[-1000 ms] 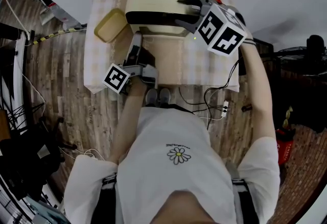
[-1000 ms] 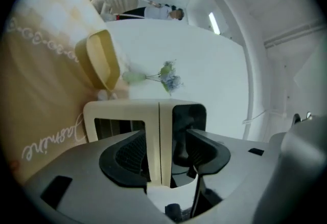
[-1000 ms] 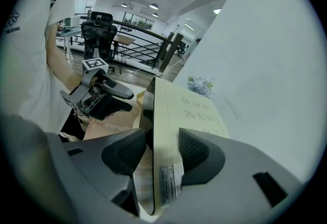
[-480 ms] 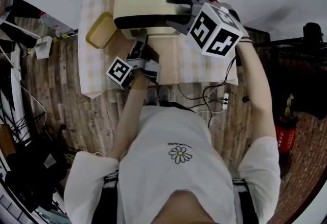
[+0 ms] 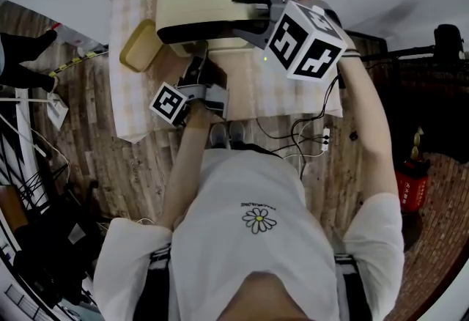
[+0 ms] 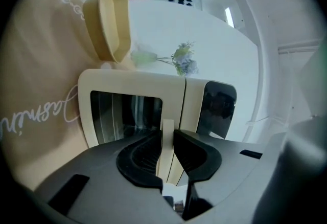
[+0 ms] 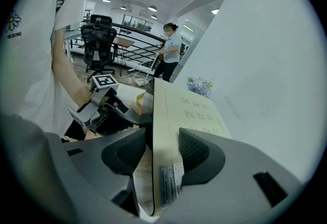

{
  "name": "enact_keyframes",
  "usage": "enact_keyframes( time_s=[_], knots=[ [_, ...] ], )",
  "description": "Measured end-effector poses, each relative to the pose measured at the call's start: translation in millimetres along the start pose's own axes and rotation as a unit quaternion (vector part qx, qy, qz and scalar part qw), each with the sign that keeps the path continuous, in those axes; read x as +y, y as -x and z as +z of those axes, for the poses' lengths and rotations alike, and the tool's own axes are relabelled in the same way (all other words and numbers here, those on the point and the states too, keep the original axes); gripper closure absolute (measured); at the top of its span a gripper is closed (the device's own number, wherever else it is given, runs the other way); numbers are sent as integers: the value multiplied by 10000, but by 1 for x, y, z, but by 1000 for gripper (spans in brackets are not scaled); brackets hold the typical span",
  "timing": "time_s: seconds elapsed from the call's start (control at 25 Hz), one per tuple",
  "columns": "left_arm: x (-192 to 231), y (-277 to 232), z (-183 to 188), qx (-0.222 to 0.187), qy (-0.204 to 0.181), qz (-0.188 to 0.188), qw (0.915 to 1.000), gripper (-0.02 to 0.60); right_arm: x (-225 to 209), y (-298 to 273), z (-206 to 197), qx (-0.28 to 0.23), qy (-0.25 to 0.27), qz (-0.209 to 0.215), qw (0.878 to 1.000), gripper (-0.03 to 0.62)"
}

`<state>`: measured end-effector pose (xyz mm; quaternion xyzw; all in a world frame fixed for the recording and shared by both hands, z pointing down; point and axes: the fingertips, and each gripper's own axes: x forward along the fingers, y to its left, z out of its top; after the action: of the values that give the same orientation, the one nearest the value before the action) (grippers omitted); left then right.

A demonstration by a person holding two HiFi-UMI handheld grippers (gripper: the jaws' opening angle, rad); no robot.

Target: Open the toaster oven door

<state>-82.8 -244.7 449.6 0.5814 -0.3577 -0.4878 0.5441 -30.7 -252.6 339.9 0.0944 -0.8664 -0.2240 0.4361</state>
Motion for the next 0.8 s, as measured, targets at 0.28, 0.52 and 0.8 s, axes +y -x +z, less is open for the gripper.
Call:
enact_keyframes(
  time_s=[0.28,0.52,0.8],
  knots=[
    [-2,1,0,-101,-262,-63,9996,509,1,0,-1,-40,-30,-27,10000,396],
    [-2,2,0,-163,-308,-36,9994,515,0,0,0,-73,-51,-62,9999,396],
    [-3,4,-1,-219,-304,-55,9993,520,0,1,0,-74,-72,-112,9999,396]
  ],
)
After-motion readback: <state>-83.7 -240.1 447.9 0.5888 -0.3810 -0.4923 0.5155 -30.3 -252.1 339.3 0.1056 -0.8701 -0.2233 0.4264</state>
